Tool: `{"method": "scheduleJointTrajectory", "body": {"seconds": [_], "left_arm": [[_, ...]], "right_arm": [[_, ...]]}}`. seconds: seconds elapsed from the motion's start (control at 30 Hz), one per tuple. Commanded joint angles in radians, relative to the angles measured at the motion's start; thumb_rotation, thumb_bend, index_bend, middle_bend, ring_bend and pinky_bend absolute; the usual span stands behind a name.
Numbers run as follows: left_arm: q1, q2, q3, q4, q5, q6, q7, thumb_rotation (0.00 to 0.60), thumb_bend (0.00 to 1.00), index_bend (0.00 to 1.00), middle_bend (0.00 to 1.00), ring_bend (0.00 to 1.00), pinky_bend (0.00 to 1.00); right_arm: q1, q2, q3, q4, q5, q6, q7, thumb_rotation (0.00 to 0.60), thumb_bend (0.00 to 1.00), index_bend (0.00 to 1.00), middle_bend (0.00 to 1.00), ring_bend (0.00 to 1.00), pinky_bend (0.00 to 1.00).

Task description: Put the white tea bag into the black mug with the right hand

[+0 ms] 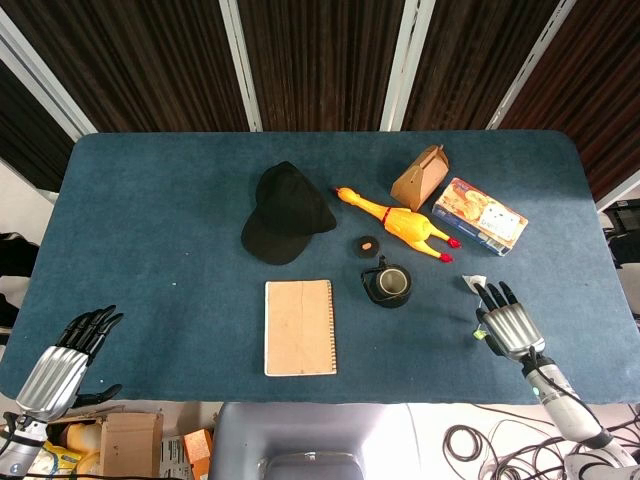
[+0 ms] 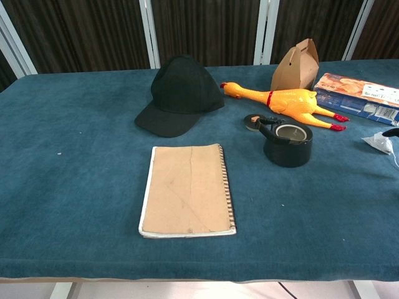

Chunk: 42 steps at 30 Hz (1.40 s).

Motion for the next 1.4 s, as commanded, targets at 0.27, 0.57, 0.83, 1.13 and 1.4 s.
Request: {"method": "scheduleJointTrajectory", "body": {"seconds": [0.27, 0.57, 0.83, 1.13, 1.4], "left_arm": [[-0.004, -0.001, -0.002, -0.001, -0.004, -0.007, 0.002, 0.600, 0.03, 0.00, 0.00, 0.00, 0.09], [-0.006, -0.001, 0.000, -0.002, 0.007, -0.002, -0.004, 0.600, 0.03, 0.00, 0.00, 0.00, 0.09], [-0.008, 0.000, 0.000, -0.001, 0.008, -0.002, -0.008, 0.600, 0.03, 0.00, 0.00, 0.00, 0.09], [-0.007, 0.002, 0.000, 0.001, 0.011, 0.006, -0.017, 0.600, 0.03, 0.00, 0.00, 0.00, 0.09], [-0.005, 0.002, 0.001, 0.003, 0.013, 0.011, -0.018, 0.600, 0.03, 0.00, 0.00, 0.00, 0.09]], "right_arm": [[0.004, -0.002, -0.007, 0.004, -0.001, 0.000, 0.003, 0.600, 0.33, 0.46, 0.00, 0.00, 0.00], [0.010, -0.019, -0.013, 0.012, 0.004, -0.010, -0.008, 0.600, 0.33, 0.46, 0.00, 0.00, 0.00], [0.016, -0.037, -0.017, 0.020, 0.004, -0.016, -0.019, 0.600, 0.33, 0.47, 0.00, 0.00, 0.00], [0.012, -0.046, -0.025, 0.027, -0.002, -0.003, -0.026, 0.600, 0.33, 0.49, 0.00, 0.00, 0.00], [0.011, -0.049, -0.028, 0.034, -0.005, 0.002, -0.020, 0.600, 0.33, 0.53, 0.00, 0.00, 0.00]]}}
